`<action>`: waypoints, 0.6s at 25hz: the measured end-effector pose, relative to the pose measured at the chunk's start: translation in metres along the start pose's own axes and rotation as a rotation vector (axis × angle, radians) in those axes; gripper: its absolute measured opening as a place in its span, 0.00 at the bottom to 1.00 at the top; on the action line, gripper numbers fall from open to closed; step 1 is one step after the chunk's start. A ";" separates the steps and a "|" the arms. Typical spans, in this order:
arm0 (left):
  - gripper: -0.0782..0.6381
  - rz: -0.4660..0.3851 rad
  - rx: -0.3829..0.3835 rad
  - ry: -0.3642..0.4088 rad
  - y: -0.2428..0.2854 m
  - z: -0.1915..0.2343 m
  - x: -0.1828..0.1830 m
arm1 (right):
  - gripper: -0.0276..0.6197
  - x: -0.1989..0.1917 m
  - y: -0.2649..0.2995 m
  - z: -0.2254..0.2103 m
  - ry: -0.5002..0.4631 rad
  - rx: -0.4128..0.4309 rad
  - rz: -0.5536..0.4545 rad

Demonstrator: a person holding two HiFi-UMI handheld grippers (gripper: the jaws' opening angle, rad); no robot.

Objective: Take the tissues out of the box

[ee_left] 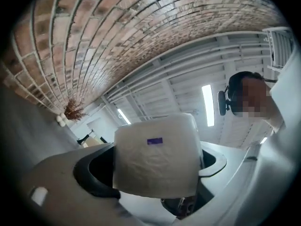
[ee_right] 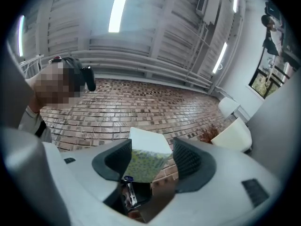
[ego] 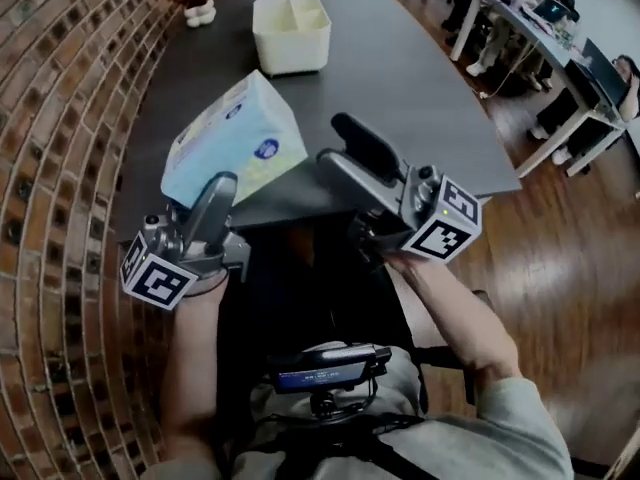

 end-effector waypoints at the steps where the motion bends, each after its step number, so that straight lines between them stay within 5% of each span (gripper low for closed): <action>1: 0.80 -0.016 -0.035 -0.008 0.002 -0.002 0.004 | 0.47 0.002 0.006 0.004 -0.015 0.019 -0.004; 15: 0.80 -0.033 -0.117 -0.114 -0.006 -0.007 -0.013 | 0.47 -0.003 0.004 0.009 -0.046 0.050 0.073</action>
Point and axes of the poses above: the fingertips, and each gripper's own axes: y forward along the fingers, z to its left, x out of its top, the point moved 5 cm from there along -y, backward along the fingers
